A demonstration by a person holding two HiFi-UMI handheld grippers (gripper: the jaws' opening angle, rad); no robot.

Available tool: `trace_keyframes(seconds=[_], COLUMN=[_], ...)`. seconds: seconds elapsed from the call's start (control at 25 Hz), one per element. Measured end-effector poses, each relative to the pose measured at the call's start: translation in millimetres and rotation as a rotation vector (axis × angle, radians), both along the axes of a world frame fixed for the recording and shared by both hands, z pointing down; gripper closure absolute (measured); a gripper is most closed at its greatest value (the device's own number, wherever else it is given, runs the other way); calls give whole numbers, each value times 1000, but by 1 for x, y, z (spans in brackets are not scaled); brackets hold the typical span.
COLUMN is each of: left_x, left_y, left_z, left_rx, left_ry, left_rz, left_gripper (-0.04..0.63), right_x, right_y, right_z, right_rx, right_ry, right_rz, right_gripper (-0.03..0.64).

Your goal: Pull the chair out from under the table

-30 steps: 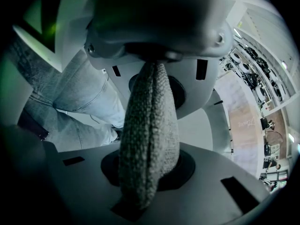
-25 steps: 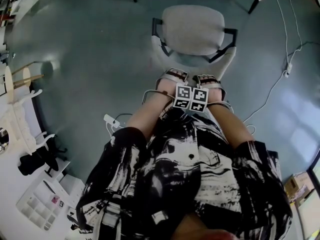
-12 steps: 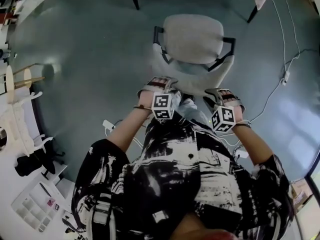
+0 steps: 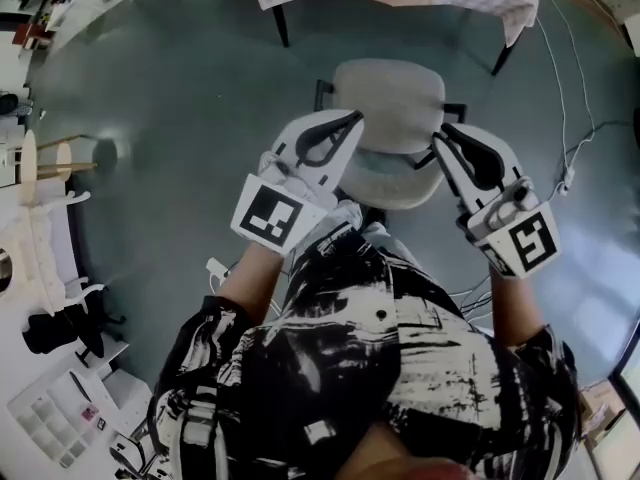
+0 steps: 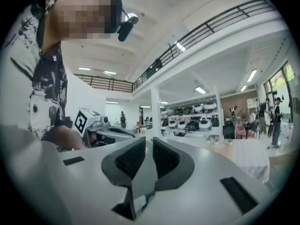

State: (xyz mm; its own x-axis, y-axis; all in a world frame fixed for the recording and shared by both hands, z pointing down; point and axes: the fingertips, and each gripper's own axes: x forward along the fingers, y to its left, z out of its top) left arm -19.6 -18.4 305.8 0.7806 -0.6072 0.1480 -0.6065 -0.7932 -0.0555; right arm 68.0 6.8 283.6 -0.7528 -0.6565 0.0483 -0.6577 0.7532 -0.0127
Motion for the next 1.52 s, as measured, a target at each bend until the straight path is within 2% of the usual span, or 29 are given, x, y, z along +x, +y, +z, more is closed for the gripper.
trace_keyframes(seconds=[0.04, 0.12, 0.24, 0.4, 0.48, 0.64, 1.0, 1.52], left_x=[3, 4, 5, 16, 23, 35, 42, 33], left_y=[-1, -6, -21, -36, -46, -64, -80, -84], left_z=[-20, -44, -62, -83, -82, -69, -28, -22], left_rx=[2, 31, 93, 129, 144, 201, 133, 129], left_ry=[63, 99, 85, 109, 109, 63, 70, 77], left_rz=[2, 4, -13, -17, -19, -21, -28, -45], left_gripper=[592, 594, 594, 594, 594, 594, 595, 595], right_x=[1, 1, 1, 3, 5, 6, 10, 7], right_y=[-2, -7, -20, -33, -43, -65, -93, -97], right_z=[-17, -44, -61, -67, -63, -51, -28, -15], right_rx=[46, 121, 185, 201, 201, 205, 181, 149], right_ry=[-6, -7, -1, -4, -8, -2, 30, 47], right_rz=[11, 30, 49, 82, 102, 148, 223, 267], right_gripper=[572, 581, 588, 598, 607, 617, 618, 618])
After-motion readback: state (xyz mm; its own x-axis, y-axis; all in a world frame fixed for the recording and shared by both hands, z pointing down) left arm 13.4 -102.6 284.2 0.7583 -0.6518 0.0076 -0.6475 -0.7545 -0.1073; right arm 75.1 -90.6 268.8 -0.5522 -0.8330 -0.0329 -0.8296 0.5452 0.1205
